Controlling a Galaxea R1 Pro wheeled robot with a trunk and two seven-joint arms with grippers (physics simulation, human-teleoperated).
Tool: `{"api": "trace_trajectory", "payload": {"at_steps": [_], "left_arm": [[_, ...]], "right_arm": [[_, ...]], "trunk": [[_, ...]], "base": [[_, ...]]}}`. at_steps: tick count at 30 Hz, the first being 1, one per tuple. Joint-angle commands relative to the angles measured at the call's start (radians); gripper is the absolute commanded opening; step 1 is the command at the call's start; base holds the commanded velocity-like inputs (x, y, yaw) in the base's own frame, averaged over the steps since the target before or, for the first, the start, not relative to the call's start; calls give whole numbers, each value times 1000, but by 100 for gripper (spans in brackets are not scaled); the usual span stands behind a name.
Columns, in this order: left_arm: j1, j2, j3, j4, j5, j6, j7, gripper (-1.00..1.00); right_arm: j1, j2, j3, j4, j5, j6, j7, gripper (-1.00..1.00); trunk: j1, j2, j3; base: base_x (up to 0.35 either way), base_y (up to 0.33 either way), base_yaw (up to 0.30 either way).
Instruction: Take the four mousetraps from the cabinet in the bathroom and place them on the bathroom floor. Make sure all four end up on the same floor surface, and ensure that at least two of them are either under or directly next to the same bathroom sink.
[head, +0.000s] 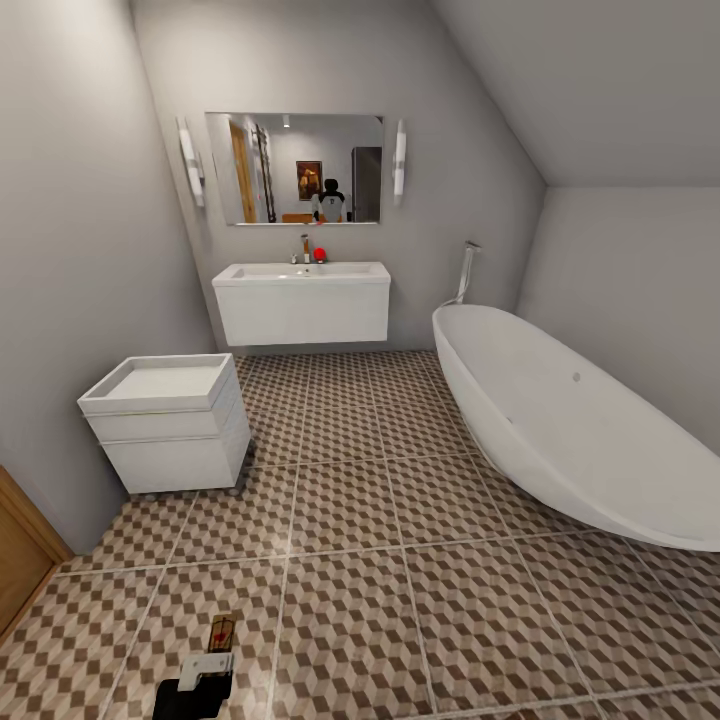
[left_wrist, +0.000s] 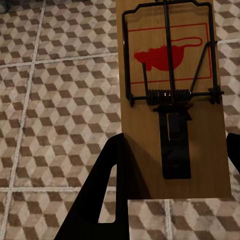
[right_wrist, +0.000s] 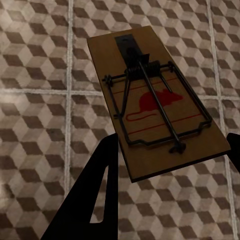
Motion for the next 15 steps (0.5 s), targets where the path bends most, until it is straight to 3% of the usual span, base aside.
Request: {"api": "trace_trajectory", "payload": {"at_steps": [1,15], "left_arm": [[-1,-1,-6,2,-6,-3,9,-100],[-1,-1,-6,2,-6,0,9,-100]], "right_arm": [[-1,1,8,1,2,-1,-9,-100],[-1,0,8,1,2,-1,-9,-100]], "trunk": [[0,0,-1],[0,0,-1]], "base": [[0,0,0],[0,0,0]]}}
